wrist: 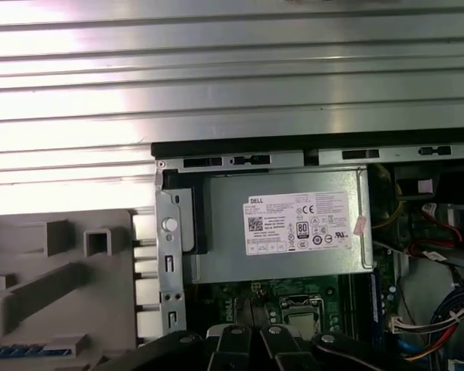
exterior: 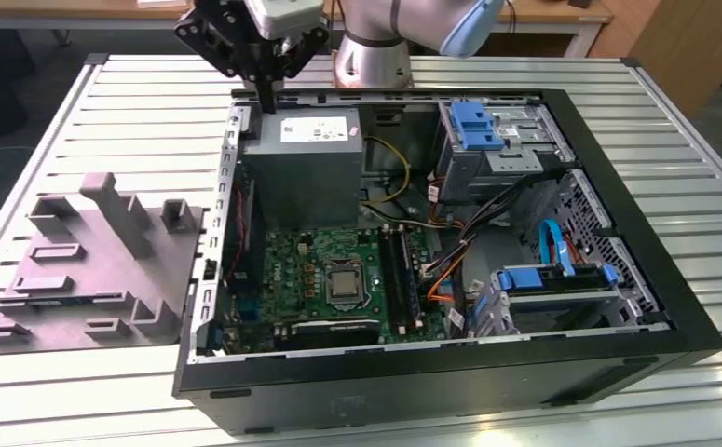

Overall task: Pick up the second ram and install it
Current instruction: 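Reach for the second ram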

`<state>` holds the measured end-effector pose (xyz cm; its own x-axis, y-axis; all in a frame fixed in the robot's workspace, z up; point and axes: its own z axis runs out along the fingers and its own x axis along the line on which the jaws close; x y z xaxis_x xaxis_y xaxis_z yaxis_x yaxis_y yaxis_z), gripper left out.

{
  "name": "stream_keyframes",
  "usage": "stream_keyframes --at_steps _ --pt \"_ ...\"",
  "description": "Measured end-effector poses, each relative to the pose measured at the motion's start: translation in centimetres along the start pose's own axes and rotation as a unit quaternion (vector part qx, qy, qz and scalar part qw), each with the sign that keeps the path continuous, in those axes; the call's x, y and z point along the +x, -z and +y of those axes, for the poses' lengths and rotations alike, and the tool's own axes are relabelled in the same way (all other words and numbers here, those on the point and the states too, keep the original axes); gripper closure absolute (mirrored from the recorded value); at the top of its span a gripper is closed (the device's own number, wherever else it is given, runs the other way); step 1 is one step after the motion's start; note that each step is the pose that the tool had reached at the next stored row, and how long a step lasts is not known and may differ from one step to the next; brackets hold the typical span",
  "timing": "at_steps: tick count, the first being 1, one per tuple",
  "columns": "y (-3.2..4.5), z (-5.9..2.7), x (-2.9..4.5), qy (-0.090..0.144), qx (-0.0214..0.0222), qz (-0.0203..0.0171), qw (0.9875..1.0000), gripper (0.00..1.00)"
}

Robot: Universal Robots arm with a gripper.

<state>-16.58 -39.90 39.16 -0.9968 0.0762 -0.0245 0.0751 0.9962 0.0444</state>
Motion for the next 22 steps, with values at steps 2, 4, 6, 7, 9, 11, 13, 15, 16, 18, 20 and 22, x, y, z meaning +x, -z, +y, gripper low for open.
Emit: stream_keyframes --at_steps 2,4,6,7,9,11,13,15,16,18,20,22 --pt "-0.03 -0.04 0.48 0.000 0.0000 0.0000 1.0000 0.89" --pt "-0.09 -0.07 0.88 0.000 0.0000 0.0000 1.0000 0.89" --pt "-0.18 -0.10 1.25 0.000 0.0000 0.0000 1.0000 0.89" --pt "-0.22 -0.12 1.44 0.000 0.0000 0.0000 1.0000 0.89" --pt "-0.31 -0.15 1.83 0.000 0.0000 0.0000 1.0000 0.89" --pt "-0.40 -0.19 2.27 0.000 0.0000 0.0000 1.0000 0.89" --pt "-0.49 -0.23 2.75 0.000 0.0000 0.0000 1.0000 0.89" --pt "-0.57 -0.27 3.25 0.000 0.0000 0.0000 1.0000 0.89" --pt "-0.61 -0.29 3.50 0.000 0.0000 0.0000 1.0000 0.89" --pt "-0.70 -0.33 4.01 0.000 0.0000 0.0000 1.0000 0.89" --pt "-0.77 -0.38 4.55 0.000 0.0000 0.0000 1.0000 0.89" --pt "-0.85 -0.42 5.03 0.000 0.0000 0.0000 1.0000 0.89"
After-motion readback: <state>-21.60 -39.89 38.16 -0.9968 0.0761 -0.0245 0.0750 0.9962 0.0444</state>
